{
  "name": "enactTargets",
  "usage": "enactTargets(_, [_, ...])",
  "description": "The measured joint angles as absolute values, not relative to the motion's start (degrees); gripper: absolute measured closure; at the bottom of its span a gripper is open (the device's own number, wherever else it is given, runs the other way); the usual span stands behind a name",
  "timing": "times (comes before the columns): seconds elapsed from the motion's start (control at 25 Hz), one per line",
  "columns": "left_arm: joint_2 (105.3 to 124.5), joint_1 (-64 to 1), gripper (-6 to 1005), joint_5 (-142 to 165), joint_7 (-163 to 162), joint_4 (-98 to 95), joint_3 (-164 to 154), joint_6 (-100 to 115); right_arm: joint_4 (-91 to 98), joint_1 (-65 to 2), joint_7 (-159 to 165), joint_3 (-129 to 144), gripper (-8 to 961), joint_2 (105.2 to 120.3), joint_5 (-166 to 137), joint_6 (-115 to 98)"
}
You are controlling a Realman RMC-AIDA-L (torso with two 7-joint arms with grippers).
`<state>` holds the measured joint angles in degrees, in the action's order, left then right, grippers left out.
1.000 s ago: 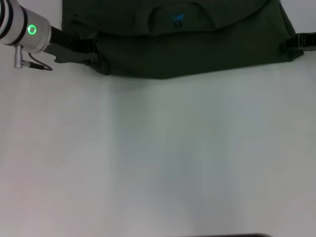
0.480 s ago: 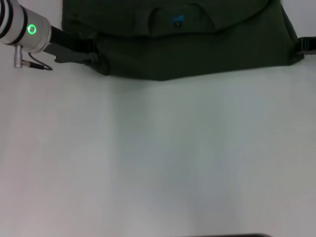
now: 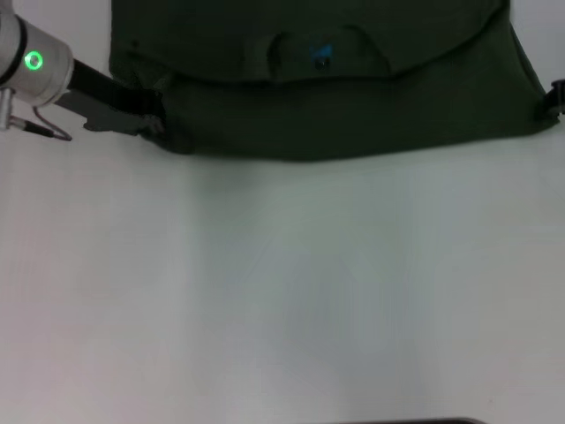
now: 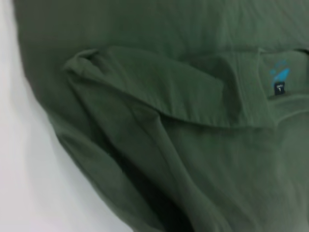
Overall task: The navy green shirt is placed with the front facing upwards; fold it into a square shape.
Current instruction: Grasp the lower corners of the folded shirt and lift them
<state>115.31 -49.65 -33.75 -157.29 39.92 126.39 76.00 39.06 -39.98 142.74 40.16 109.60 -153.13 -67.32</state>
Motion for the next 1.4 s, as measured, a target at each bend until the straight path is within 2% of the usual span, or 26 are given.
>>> enactTargets(0.24, [114.21,-47.9,963,-33.8,-155.8,43.4,126.4,87.1,41.2,-39.9,143.5,40.2,907,109.48,-158.4,-76.4])
enactTargets(0.56, [114.16,-43.8,962,-33.8,-155.3,48.8,126.2,100.0,45.6,-38.8,144.4,40.2,907,110.16,-162.7,-88.6])
enactTargets(0.96, [115.66,-41.3,961,-28.7,-154.7,50.7,125.0,108.3,45.9,-37.3,141.9,40.8,908,112.51,-162.8,-97.5])
enactTargets(1.16, [115.83,-40.4,961,-26.8,-154.6,51.6,125.0,109.9,46.2,-36.2,140.8,40.9,908,113.81,-162.9,-100.2])
enactTargets(1.4, [115.59,-40.4,960,-26.1,-154.3,51.4,124.8,111.1,46.2,-35.7,140.2,40.9,907,114.24,-162.9,-102.4])
